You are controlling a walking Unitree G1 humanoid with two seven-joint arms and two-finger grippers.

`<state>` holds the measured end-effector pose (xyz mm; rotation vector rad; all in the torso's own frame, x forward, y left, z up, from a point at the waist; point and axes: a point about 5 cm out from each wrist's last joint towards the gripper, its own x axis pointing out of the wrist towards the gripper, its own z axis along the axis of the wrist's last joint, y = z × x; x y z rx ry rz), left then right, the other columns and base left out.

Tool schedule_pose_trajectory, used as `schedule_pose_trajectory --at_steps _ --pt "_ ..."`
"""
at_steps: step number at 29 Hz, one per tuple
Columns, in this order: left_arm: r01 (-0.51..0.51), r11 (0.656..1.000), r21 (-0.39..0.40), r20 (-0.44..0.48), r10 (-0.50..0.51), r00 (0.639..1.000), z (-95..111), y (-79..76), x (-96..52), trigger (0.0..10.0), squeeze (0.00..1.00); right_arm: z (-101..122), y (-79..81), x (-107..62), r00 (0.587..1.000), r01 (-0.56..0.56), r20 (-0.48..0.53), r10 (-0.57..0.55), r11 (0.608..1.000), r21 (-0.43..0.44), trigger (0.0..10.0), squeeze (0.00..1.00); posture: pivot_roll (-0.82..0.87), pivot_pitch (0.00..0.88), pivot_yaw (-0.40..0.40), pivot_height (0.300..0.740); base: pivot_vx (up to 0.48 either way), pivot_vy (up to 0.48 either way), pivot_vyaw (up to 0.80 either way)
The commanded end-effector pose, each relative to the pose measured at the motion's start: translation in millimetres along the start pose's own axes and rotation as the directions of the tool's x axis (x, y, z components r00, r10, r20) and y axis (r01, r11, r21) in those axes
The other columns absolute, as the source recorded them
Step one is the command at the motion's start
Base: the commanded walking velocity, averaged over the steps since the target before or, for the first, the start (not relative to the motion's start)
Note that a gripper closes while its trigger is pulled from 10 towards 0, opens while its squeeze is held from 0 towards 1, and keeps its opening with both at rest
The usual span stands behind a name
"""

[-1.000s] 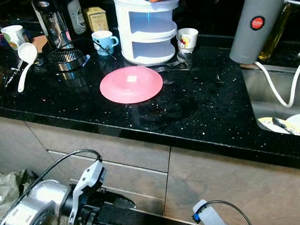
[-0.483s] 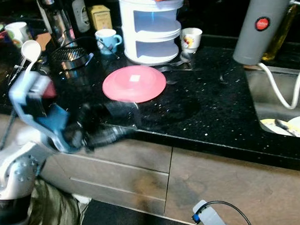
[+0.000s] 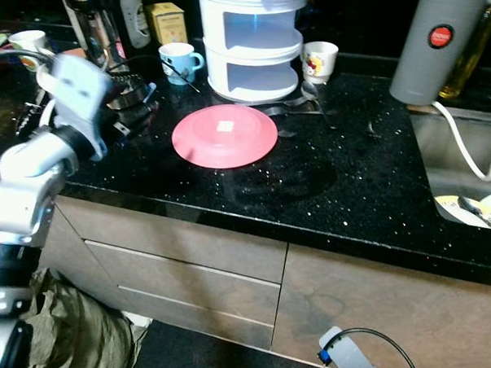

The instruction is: Kitchen organization

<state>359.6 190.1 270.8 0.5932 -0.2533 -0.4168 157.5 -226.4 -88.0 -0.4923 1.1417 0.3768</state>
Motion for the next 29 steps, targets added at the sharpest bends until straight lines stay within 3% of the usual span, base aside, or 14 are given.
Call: schedule_pose_trajectory --at_steps 1,2,4,7,13,17,19,25,29 --pt "0.007 0.999 0.048 -0.008 -0.007 1.0 -1 1.6 1.0 10.0 0.0 -3 0.5 -0.3 1.0 0.002 -0.007 -0.002 1.0 -0.007 10.0 0.0 -0.01 0.0 -0.013 0.74 0.0 0.0 0.0" --pt "0.013 0.989 0.144 -0.012 -0.012 1.0 -7 4.3 11.8 10.0 0.0 -4 0.4 -0.5 1.0 0.003 -0.01 -0.003 1.0 -0.003 10.0 0.0 -0.02 0.0 -0.007 0.74 0.0 0.0 0.0" --pt "0.025 0.985 0.168 0.003 -0.026 1.0 -10 5.5 18.8 10.0 0.0 -6 0.4 -0.7 1.0 0.003 -0.014 -0.003 1.0 0.002 10.0 0.0 -0.03 0.01 -0.004 0.74 0.0 0.0 0.0" --pt "0.032 0.999 0.023 0.012 -0.032 0.999 -15 8.9 26.2 10.0 0.0 -9 0.0 -1.5 1.0 0.009 -0.012 -0.009 1.0 0.009 10.0 0.0 -0.05 0.033 -0.004 0.74 0.0 0.0 0.0" --pt "0.057 0.992 -0.116 0.016 -0.056 0.998 -21 6.7 34.1 10.0 0.0 -17 0.6 -2.9 1.0 0.015 -0.008 -0.015 1.0 0.019 10.0 0.0 -0.09 0.076 -0.001 0.74 0.0 0.0 0.0" --pt "0.092 0.986 -0.136 0.023 -0.089 0.996 -22 1.7 40.4 10.0 0.0 -21 1.0 -3.7 1.0 0.02 -0.01 -0.019 1.0 0.025 10.0 0.0 -0.1 0.089 -0.005 0.74 0.0 0.0 0.0" --pt "0.178 0.972 -0.155 0.037 -0.174 0.984 -20 -6.6 45.2 10.0 0.0 -24 1.5 -4.3 1.0 0.022 -0.013 -0.022 0.999 0.029 10.0 0.0 -0.11 0.103 -0.005 0.74 0.0 0.0 0.0" --pt "0.268 0.949 -0.166 0.052 -0.263 0.963 -19 -17.2 47.6 10.0 0.0 -26 1.8 -4.6 1.0 0.025 -0.018 -0.024 0.999 0.032 10.0 0.0 -0.12 0.108 -0.001 0.74 0.0 0.0 0.0" --pt "0.403 0.899 -0.174 0.07 -0.397 0.915 -20 -33.8 49.1 10.0 0.0 -27 2.2 -4.6 0.999 0.028 -0.021 -0.027 0.999 0.038 10.0 0.0 -0.12 0.111 0.003 0.74 0.0 0.0 0.0"
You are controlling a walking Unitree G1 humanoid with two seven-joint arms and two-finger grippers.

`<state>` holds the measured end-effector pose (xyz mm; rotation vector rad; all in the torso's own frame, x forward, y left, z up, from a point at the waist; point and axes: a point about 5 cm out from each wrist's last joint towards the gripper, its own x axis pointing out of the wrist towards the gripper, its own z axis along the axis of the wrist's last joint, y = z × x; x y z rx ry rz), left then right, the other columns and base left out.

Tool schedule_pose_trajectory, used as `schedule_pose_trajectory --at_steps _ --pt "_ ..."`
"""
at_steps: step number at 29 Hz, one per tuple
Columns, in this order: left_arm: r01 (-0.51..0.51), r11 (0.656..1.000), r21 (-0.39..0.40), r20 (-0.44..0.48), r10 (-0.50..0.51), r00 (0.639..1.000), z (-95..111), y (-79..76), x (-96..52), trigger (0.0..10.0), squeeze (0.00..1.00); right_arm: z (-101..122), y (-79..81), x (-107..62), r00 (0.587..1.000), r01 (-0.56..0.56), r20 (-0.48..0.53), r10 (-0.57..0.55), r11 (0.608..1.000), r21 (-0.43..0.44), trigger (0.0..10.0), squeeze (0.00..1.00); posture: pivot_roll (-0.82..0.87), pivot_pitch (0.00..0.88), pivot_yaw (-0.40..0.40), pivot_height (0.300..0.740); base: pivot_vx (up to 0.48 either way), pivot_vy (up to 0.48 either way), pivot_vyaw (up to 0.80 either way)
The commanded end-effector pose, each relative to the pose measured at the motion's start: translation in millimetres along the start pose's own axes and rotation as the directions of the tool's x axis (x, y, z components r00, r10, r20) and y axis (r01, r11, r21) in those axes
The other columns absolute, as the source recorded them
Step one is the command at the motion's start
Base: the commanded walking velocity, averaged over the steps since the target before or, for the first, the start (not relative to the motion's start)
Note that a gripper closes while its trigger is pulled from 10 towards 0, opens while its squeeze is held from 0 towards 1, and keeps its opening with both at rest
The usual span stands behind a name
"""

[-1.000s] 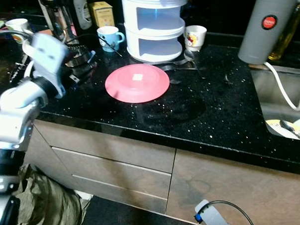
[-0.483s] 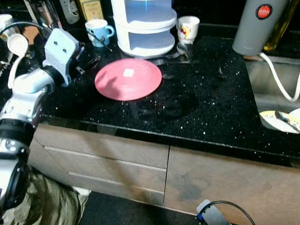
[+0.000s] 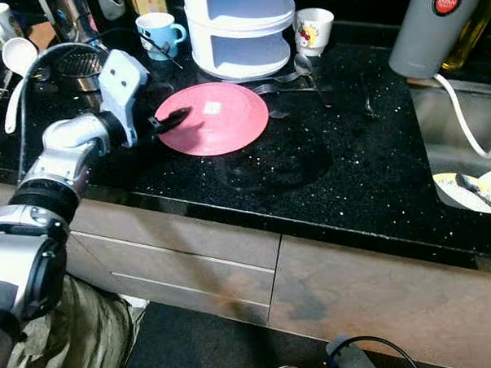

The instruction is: Kitchen organization

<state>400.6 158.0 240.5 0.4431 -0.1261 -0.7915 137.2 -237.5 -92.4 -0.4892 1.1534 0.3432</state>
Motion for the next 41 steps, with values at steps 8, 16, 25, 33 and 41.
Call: schedule_pose_trajectory --at_steps 8,16,25,33,41 --pt "0.381 0.924 0.03 -0.078 -0.378 0.923 -10 -31.3 4.3 10.0 0.0 -2 0.3 -0.1 1.0 0.012 -0.002 -0.012 1.0 0.029 10.0 0.0 -0.11 0.101 0.011 0.74 0.0 0.0 0.0" --pt "0.526 0.849 0.046 -0.116 -0.518 0.847 -8 -31.5 -7.2 10.0 0.0 2 0.7 0.7 1.0 0.017 0.007 -0.017 0.999 0.032 10.0 0.0 -0.1 0.091 0.015 0.74 0.0 0.0 0.0" --pt "0.154 0.986 0.056 0.13 -0.16 0.978 34 7.2 -1.5 10.0 0.0 1 0.2 0.4 1.0 0.016 0.002 -0.016 0.999 0.037 10.0 0.0 -0.1 0.091 0.012 0.74 0.0 0.0 0.0" --pt "0.01 0.997 -0.071 0.137 0.0 0.991 33 18.5 -0.4 10.0 0.0 -4 -1.7 -0.9 1.0 0.027 -0.006 -0.026 0.999 0.018 10.0 0.0 -0.12 0.108 0.005 0.74 0.0 0.0 0.0" --pt "-0.095 0.976 -0.198 0.112 0.119 0.987 25 23.2 1.0 10.0 0.0 -22 -0.7 -4.9 0.999 0.034 -0.029 -0.033 0.999 0.017 10.0 0.0 -0.17 0.163 -0.007 0.74 0.0 0.0 0.0"
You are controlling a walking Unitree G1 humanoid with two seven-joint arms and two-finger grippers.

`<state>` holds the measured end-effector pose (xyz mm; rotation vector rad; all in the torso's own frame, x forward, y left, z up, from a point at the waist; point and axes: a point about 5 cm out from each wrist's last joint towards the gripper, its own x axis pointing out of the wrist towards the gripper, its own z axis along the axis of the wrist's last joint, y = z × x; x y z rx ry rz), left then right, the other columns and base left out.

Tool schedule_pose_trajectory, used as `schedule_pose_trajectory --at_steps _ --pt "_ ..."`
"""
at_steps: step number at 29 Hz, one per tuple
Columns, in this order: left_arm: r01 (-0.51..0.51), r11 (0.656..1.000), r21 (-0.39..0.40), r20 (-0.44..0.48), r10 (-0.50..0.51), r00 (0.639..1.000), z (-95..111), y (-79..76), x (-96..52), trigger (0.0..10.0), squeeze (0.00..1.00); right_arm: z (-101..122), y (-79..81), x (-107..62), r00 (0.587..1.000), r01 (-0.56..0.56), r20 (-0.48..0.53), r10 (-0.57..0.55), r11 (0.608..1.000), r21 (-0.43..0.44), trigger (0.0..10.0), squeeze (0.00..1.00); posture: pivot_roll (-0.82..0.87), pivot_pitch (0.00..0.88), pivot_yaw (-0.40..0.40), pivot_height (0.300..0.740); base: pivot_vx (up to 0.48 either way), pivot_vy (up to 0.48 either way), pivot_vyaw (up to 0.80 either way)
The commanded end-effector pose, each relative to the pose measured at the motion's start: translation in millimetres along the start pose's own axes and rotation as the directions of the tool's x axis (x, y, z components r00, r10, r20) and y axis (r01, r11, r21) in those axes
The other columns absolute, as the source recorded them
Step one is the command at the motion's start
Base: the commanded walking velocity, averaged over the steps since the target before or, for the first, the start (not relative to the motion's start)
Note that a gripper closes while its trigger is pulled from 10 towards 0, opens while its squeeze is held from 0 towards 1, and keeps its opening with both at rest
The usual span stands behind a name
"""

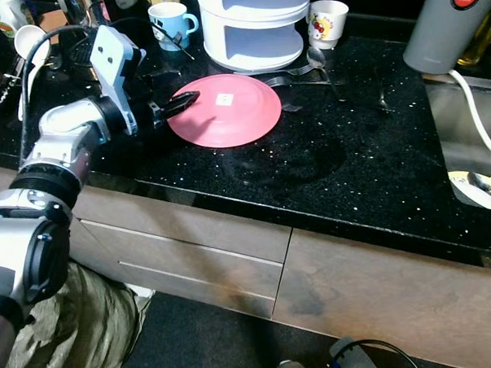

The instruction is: Kitchen organization

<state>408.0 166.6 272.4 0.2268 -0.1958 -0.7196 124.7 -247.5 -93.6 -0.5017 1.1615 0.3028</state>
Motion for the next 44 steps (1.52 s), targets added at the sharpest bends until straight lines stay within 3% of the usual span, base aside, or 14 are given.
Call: schedule_pose_trajectory --at_steps 1,8,13,14,22,24,25,30,33,34,35,37,39,44 --pt "-0.005 1.0 -0.025 -0.002 0.005 1.0 1 -1.4 3.7 10.0 0.0 -7 1.2 -1.2 1.0 -0.001 -0.011 0.001 1.0 0.005 10.0 0.0 -0.17 0.163 -0.007 0.74 0.0 0.0 0.0" --pt "0.154 0.982 -0.106 -0.048 -0.16 0.986 -7 -16.7 9.8 10.0 0.0 -14 2.1 -2.9 1.0 0.006 -0.022 -0.006 1.0 0.008 10.0 0.0 -0.19 0.186 -0.003 0.74 0.0 0.0 0.0" --pt "0.314 0.943 -0.109 -0.126 -0.327 0.937 -18 -31.2 10.6 10.0 0.0 -14 2.3 -2.8 1.0 0.011 -0.019 -0.011 1.0 0.014 10.0 0.0 -0.19 0.187 0.003 0.74 0.0 0.0 0.0" --pt "0.371 0.923 -0.104 -0.169 -0.384 0.908 -22 -35.3 8.8 10.0 0.0 -13 2.5 -2.5 1.0 0.013 -0.015 -0.013 1.0 0.017 10.0 0.0 -0.19 0.185 0.004 0.74 0.0 0.0 0.0" --pt "0.479 0.869 -0.123 -0.262 -0.494 0.829 -31 -37.0 -2.0 10.0 0.0 -8 2.9 -1.4 1.0 0.018 -0.003 -0.018 1.0 0.022 10.0 0.0 -0.18 0.174 0.011 0.74 0.0 0.0 0.0" --pt "0.578 0.8 -0.161 -0.286 -0.598 0.749 -34 -40.0 -9.6 10.0 0.0 -6 2.8 -0.8 1.0 0.02 0.001 -0.02 1.0 0.022 10.0 0.0 -0.17 0.167 0.013 0.74 0.0 0.0 0.0" --pt "0.578 0.8 -0.161 -0.286 -0.598 0.749 -34 -40.0 -9.6 10.0 0.0 -6 2.8 -0.8 1.0 0.02 0.001 -0.02 1.0 0.022 10.0 0.0 -0.17 0.167 0.013 0.74 0.0 0.0 0.0" --pt "0.726 0.659 -0.198 -0.293 -0.746 0.597 -35 -46.8 -19.9 10.0 0.0 -2 2.3 -0.1 1.0 0.022 0.008 -0.022 1.0 0.022 10.0 0.0 -0.16 0.156 0.015 0.74 0.0 0.0 0.0" --pt "0.755 0.636 -0.158 -0.285 -0.762 0.582 -31 -47.8 -19.5 10.0 0.0 -1 2.0 0.1 1.0 0.023 0.011 -0.023 1.0 0.022 10.0 0.0 -0.16 0.153 0.012 0.74 0.0 0.0 0.0" --pt "0.755 0.636 -0.158 -0.285 -0.762 0.582 -31 -47.8 -19.5 10.0 0.0 -1 2.0 0.1 1.0 0.023 0.011 -0.023 1.0 0.022 10.0 0.0 -0.16 0.153 0.012 0.74 0.0 0.0 0.0" --pt "0.668 0.744 -0.013 -0.242 -0.651 0.72 -13 -39.4 -8.0 10.0 0.0 0 1.8 0.3 1.0 0.022 0.013 -0.022 1.0 0.02 10.0 0.0 -0.15 0.151 0.01 0.74 0.0 0.0 0.0" --pt "0.536 0.838 0.105 -0.178 -0.515 0.839 5 -29.4 1.1 10.0 0.0 1 1.8 0.4 1.0 0.02 0.013 -0.02 1.0 0.019 10.0 0.0 -0.15 0.149 0.007 0.74 0.0 0.0 0.0" --pt "0.376 0.897 0.232 -0.144 -0.351 0.925 22 -16.6 5.2 10.0 0.0 1 1.6 0.5 1.0 0.017 0.012 -0.017 1.0 0.018 10.0 0.0 -0.14 0.148 0.002 0.74 0.0 0.0 0.0" --pt "0.213 0.901 0.379 -0.136 -0.174 0.975 31 -4.5 5.2 10.0 0.0 2 1.3 0.6 1.0 0.014 0.012 -0.015 1.0 0.015 10.0 0.0 -0.13 0.145 -0.002 0.74 0.0 0.0 0.0"
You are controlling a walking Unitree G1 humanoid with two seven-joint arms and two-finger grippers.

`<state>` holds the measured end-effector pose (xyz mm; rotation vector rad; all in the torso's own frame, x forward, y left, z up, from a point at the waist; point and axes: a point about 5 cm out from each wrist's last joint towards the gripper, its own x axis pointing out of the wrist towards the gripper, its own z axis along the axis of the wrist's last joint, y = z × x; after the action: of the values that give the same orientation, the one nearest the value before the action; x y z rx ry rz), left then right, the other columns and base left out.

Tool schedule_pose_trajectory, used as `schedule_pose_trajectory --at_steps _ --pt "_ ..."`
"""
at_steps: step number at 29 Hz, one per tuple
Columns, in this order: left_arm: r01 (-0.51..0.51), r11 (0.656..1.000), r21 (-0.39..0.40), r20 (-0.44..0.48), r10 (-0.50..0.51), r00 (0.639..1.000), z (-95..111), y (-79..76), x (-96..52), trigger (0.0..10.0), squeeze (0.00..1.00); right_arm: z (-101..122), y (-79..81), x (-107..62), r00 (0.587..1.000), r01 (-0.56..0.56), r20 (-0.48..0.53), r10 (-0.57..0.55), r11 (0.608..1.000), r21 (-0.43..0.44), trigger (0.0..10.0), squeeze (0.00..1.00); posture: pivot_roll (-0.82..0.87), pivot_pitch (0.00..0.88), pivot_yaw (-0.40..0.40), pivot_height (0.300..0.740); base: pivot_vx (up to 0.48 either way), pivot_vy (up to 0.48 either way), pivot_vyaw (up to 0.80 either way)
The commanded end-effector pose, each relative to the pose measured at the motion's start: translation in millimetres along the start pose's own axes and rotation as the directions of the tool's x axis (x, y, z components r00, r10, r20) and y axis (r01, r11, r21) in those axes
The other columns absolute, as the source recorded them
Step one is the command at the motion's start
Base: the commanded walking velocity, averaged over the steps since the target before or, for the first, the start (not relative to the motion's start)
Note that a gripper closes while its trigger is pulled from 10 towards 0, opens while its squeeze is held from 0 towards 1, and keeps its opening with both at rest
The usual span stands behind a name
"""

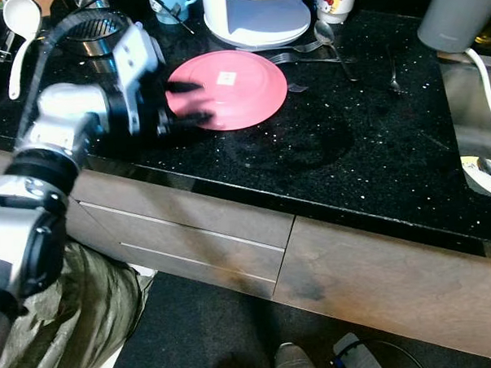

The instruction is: Kitchen organization

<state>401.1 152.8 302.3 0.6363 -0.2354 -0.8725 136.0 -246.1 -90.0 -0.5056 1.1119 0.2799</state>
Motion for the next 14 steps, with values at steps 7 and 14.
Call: schedule_pose_trajectory --at_steps 7,14 --pt "-0.167 0.985 0.044 -0.047 0.169 0.985 -2.9 10.3 -2.6 10.0 1.0 -9.1 5.6 -1.0 0.999 -0.017 -0.029 0.017 1.0 0.005 10.0 0.0 -0.14 0.149 0.0 0.74 0.0 0.0 0.0" --pt "-0.319 0.947 -0.049 -0.023 0.318 0.948 -2.7 13.7 4.0 10.0 1.0 -14.4 6.0 -2.3 0.999 -0.018 -0.038 0.018 1.0 0.006 10.0 0.0 -0.16 0.164 -0.007 0.74 0.0 0.0 0.0"
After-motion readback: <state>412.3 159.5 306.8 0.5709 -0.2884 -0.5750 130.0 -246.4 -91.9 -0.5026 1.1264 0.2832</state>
